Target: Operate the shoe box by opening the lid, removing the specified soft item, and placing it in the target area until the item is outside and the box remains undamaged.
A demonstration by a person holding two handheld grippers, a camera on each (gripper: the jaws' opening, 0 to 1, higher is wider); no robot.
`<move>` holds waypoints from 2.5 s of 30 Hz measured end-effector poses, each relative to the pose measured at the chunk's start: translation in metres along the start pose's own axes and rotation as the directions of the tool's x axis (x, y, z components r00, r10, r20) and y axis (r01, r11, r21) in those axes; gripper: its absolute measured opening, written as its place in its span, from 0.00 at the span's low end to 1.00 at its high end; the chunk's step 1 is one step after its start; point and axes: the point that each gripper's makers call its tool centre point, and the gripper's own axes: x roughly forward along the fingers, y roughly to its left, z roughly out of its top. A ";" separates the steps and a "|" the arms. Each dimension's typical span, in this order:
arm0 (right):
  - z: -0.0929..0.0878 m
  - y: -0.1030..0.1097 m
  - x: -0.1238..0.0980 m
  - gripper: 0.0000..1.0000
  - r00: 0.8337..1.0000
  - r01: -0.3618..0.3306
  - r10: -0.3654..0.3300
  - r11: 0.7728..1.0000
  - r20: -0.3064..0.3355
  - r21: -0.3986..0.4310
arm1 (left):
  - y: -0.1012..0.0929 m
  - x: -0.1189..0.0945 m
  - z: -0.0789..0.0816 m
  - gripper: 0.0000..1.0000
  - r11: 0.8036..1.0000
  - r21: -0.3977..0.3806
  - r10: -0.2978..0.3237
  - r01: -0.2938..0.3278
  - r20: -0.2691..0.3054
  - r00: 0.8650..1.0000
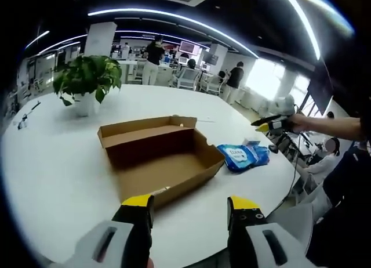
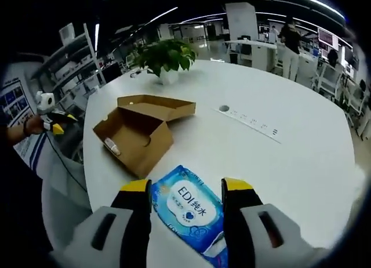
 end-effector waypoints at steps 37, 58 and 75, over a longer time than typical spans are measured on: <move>0.009 0.129 0.023 0.57 0.982 -0.145 0.153 0.987 0.110 -0.076 | 0.042 0.042 0.026 0.52 0.990 0.130 -0.043 0.053 -0.080 0.996; -0.006 0.154 0.003 0.58 0.979 -0.141 0.147 0.989 0.143 -0.053 | 0.066 0.088 0.045 0.53 0.910 0.356 -0.103 0.214 -0.305 0.947; -0.007 0.173 -0.010 0.58 0.975 -0.123 0.129 0.991 0.180 -0.045 | 0.079 0.139 0.003 0.52 0.803 0.453 -0.091 0.386 -0.548 0.831</move>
